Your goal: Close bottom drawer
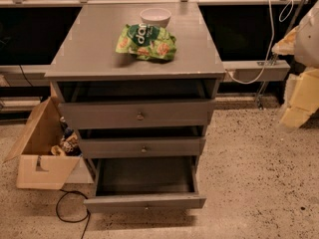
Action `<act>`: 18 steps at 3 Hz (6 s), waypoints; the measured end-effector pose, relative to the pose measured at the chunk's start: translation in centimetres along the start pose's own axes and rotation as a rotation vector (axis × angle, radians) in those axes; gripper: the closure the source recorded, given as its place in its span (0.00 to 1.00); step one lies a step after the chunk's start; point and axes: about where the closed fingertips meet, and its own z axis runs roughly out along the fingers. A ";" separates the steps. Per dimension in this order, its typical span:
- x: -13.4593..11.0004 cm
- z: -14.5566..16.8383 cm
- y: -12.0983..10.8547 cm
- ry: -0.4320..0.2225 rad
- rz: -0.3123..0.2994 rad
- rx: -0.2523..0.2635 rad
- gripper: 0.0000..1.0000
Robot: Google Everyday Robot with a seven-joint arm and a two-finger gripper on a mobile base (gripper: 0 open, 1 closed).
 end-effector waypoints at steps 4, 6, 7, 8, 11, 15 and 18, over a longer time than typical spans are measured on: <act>-1.6 20.1 6.8 -0.201 0.112 -0.219 0.00; -3.4 27.3 8.5 -0.273 0.143 -0.311 0.00; -2.5 30.6 9.0 -0.292 0.172 -0.349 0.00; 0.4 37.9 11.7 -0.286 0.180 -0.397 0.00; 6.3 60.6 19.7 -0.324 0.195 -0.467 0.00; 8.5 74.6 23.1 -0.348 0.056 -0.565 0.01; 5.2 80.0 18.6 -0.504 -0.082 -0.321 0.70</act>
Offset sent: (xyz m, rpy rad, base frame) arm 0.0042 0.0179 -0.1222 0.1519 0.1000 0.0119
